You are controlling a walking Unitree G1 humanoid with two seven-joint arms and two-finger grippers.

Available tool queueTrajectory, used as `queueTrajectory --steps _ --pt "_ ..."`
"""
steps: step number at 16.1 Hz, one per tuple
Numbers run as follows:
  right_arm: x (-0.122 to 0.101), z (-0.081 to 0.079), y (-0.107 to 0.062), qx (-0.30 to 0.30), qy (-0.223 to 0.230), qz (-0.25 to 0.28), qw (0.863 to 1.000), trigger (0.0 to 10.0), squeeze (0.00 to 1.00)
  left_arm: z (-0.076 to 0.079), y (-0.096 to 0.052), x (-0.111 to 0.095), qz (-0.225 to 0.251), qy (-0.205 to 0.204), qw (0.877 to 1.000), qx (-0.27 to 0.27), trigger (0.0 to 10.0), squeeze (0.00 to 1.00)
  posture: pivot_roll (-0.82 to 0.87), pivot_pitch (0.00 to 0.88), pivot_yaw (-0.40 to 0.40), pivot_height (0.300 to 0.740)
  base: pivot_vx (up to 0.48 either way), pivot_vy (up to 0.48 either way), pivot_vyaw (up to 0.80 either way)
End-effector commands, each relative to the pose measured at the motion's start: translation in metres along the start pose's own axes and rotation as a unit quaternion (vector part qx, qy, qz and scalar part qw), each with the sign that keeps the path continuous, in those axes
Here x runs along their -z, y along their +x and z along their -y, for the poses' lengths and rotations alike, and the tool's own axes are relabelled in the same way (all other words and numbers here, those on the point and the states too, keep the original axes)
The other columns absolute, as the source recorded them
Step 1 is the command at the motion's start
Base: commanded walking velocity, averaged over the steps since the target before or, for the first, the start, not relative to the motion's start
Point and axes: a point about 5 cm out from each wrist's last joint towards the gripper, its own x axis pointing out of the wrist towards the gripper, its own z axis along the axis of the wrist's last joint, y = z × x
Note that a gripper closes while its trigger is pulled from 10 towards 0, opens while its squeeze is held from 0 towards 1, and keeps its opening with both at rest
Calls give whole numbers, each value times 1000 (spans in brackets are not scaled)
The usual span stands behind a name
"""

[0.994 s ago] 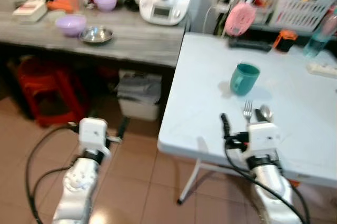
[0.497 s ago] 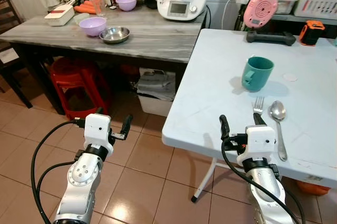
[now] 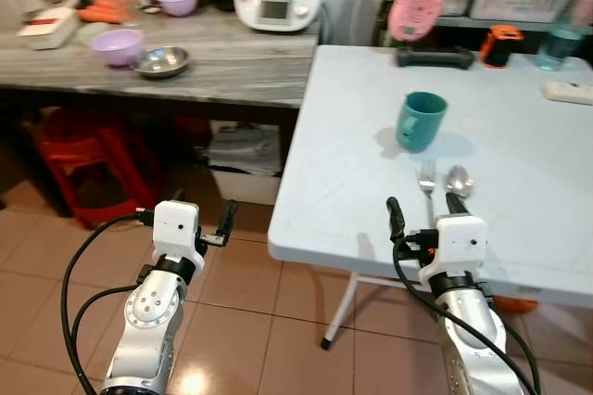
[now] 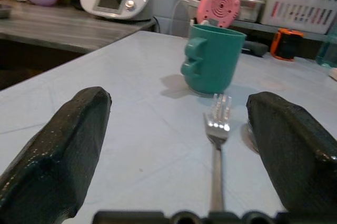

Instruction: Setting the table

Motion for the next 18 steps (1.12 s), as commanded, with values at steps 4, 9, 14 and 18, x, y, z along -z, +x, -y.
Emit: queueTrajectory --steps 4,9,14,18 --pt "-2 -1 3 -7 2 1 1000 10000 0 -2 -1 0 -2 -1 1000 -6 10000 0 18 0 13 740 0 0 0" --pt "-3 -2 3 -8 3 2 1000 10000 0 -2 -1 1 -1 -3 1000 -5 10000 0 17 0 12 740 0 -205 0" --pt "-2 -2 4 -8 3 0 1000 10000 0 0 1 1 -2 -4 1000 -4 10000 0 17 0 13 740 0 -278 -640" --pt "-2 -3 5 -11 1 1 1000 10000 0 0 1 1 -1 -4 1000 -4 10000 0 16 0 9 740 0 -209 0"
